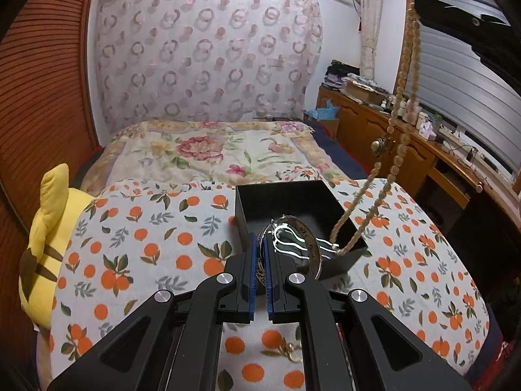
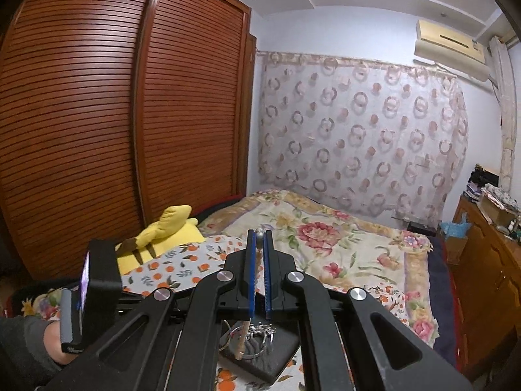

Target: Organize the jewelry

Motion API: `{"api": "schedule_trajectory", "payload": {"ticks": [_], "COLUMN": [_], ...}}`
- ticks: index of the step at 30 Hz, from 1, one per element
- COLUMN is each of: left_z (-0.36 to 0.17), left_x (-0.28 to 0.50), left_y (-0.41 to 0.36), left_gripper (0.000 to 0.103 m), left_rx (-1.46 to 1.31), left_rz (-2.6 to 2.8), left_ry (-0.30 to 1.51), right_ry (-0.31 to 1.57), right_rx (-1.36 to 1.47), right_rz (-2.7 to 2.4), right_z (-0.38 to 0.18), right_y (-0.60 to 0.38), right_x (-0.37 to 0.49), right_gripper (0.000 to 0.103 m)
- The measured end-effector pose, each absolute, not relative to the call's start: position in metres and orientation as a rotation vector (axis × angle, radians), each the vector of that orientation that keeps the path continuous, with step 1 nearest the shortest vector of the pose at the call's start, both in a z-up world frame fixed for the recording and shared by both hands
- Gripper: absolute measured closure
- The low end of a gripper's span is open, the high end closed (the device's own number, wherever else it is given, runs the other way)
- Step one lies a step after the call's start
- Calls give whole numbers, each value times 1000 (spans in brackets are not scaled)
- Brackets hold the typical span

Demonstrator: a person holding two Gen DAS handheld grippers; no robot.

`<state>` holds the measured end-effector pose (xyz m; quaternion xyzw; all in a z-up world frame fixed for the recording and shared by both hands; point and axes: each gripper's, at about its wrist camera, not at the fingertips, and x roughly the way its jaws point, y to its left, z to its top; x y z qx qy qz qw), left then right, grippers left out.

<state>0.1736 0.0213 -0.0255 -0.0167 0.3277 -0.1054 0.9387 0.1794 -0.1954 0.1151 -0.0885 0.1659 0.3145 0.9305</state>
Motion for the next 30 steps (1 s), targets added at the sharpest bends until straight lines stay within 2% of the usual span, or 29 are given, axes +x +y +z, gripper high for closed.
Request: {"api": "schedule_trajectory", "payload": {"ticks": [6, 17, 19, 21, 22, 23, 30], "left_z": [-32, -45, -47, -48, -48, -48, -40], "left_x": [191, 215, 218, 221, 223, 224, 225], "left_y": [17, 6, 5, 3, 3, 3, -5], "left_gripper": [99, 99, 99, 99, 100, 103, 102], "left_rx": [-45, -30, -31, -30, -32, -37, -33], "left_rz": [-215, -210, -210, -208, -208, -213, -224], "left_ry": [681, 709, 713, 716, 717, 716, 696], "right_ry": [403, 648, 677, 689, 693, 694, 684], "right_rx": [-185, -148, -138, -127, -119, -115, -110], "right_rz": [607, 588, 589, 591, 595, 594, 593], "right_z": [94, -14, -24, -30, -33, -33, -33], "right_y": [-191, -184, -184, -187, -189, -192, -215], "right_x": [210, 249, 250, 251, 249, 249, 230], "right_gripper": [98, 97, 90, 76, 73, 72, 72]}}
